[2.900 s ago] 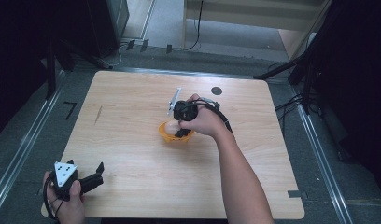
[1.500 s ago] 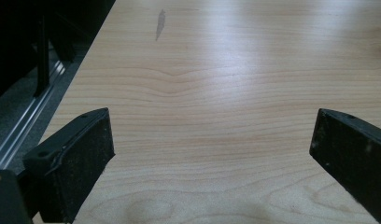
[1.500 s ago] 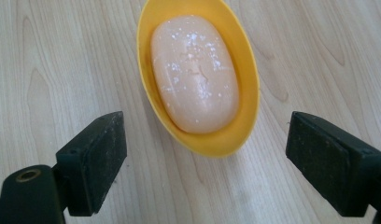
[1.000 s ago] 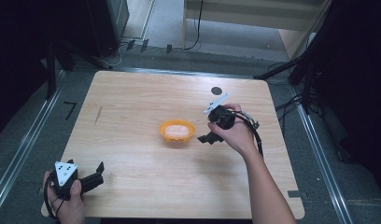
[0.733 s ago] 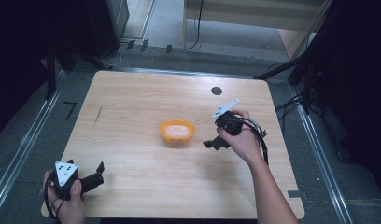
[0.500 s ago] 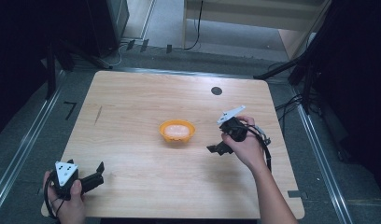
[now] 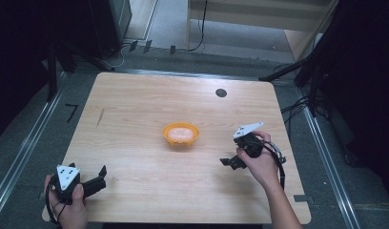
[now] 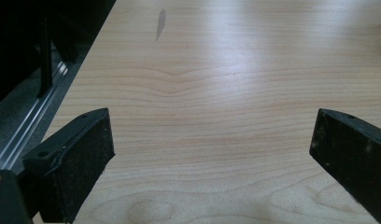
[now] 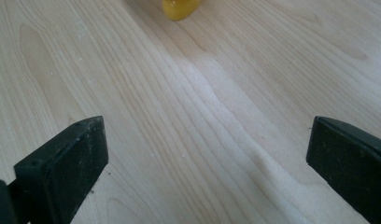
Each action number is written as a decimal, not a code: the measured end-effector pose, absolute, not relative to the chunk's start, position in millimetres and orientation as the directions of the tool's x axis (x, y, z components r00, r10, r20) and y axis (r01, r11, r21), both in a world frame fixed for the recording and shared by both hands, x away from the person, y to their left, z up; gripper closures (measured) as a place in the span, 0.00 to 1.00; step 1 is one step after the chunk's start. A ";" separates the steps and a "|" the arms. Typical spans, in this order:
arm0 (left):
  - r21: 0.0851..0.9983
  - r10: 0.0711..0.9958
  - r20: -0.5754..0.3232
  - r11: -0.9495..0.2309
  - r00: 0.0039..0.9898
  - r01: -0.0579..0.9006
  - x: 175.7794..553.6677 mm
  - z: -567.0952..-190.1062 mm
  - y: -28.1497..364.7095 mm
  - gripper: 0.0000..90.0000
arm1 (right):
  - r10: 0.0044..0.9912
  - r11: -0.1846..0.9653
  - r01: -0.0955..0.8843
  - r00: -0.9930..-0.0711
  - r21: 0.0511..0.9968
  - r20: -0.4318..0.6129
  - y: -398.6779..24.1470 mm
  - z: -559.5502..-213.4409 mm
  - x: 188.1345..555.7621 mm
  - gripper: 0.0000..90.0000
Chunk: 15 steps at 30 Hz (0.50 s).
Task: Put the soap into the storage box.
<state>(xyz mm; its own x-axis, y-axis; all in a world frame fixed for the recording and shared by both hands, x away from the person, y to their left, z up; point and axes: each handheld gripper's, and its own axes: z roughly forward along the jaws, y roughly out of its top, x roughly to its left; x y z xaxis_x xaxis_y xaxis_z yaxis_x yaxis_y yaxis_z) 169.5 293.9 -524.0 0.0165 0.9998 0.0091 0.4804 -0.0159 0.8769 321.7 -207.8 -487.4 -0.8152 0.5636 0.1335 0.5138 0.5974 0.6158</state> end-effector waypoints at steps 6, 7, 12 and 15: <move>0.878 1.000 0.010 -0.016 0.016 0.479 169.4 -524.0 293.8 0.00 | 0.578 0.588 0.525 -0.805 0.616 0.135 -216.5 -496.0 311.9 0.00; 0.877 1.000 0.010 -0.016 0.016 0.480 169.5 -524.0 293.8 0.00 | 0.579 0.586 0.524 -0.804 0.618 0.132 -218.8 -497.8 309.6 0.00; 0.878 1.000 0.012 -0.018 0.017 0.479 169.6 -524.1 293.6 0.00 | 0.594 0.567 0.533 -0.793 0.629 0.136 -227.4 -503.1 299.7 0.00; 0.878 1.000 0.013 -0.019 0.017 0.478 169.4 -524.0 293.5 0.00 | 0.609 0.546 0.539 -0.781 0.641 0.138 -235.6 -507.7 292.2 0.00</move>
